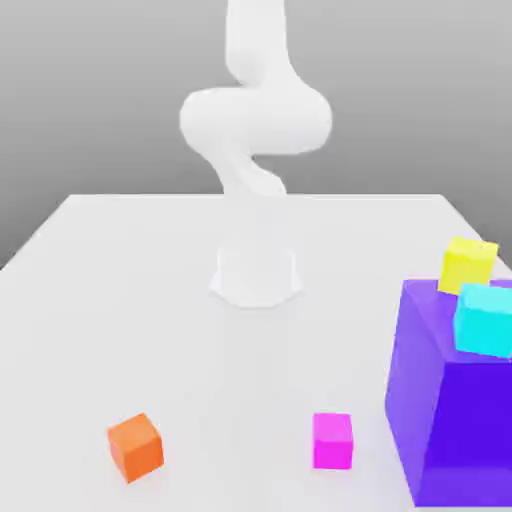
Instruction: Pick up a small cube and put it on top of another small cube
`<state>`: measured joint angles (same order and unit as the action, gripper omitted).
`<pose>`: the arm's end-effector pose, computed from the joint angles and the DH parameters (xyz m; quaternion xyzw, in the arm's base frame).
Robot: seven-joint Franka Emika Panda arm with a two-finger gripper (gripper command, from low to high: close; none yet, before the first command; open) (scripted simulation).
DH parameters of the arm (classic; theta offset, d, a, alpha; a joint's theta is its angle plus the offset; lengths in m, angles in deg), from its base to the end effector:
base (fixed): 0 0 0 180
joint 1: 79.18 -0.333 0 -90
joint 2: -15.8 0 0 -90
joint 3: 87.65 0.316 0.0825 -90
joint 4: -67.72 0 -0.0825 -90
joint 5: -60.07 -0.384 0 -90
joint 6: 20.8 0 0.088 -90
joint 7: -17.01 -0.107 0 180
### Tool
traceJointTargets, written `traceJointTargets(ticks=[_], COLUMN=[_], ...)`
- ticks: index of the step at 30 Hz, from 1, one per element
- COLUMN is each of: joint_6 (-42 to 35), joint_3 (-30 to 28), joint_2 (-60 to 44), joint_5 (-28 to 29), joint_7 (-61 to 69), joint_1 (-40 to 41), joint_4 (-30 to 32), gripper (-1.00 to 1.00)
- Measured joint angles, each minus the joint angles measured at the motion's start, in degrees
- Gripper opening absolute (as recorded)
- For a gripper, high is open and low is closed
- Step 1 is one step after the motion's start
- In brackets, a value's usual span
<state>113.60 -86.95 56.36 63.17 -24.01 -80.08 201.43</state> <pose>0.3817 0.0114 0.6656 -0.8844 0.3052 -0.3385 0.1009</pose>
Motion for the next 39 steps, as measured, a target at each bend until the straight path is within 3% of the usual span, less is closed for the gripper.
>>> traceJointTargets(ticks=[8,13,18,23,29,30,39], joint_6=[8.2,13.6,19.3,25.1,34.1,35.4,33.3], joint_3=[-0.1,-0.8,-0.9,2.9,2.6,2.0,3.3], joint_2=[-17.3,-27.7,-37.7,-47.1,-58.5,-60.2,-57.6], joint_5=[8.1,9.8,7.8,0.6,1.1,1.6,1.3], joint_7=[17.1,29.9,45.3,64.3,66.2,66.0,66.1], joint_1=[-3.5,-5.6,-8.0,-7.8,-8.2,-8.7,-7.6], joint_4=[6.1,10.0,14.0,18.0,16.7,16.4,16.9], gripper=[0.0,0.0,0.0,0.0,0.0,-1.0,-1.0])
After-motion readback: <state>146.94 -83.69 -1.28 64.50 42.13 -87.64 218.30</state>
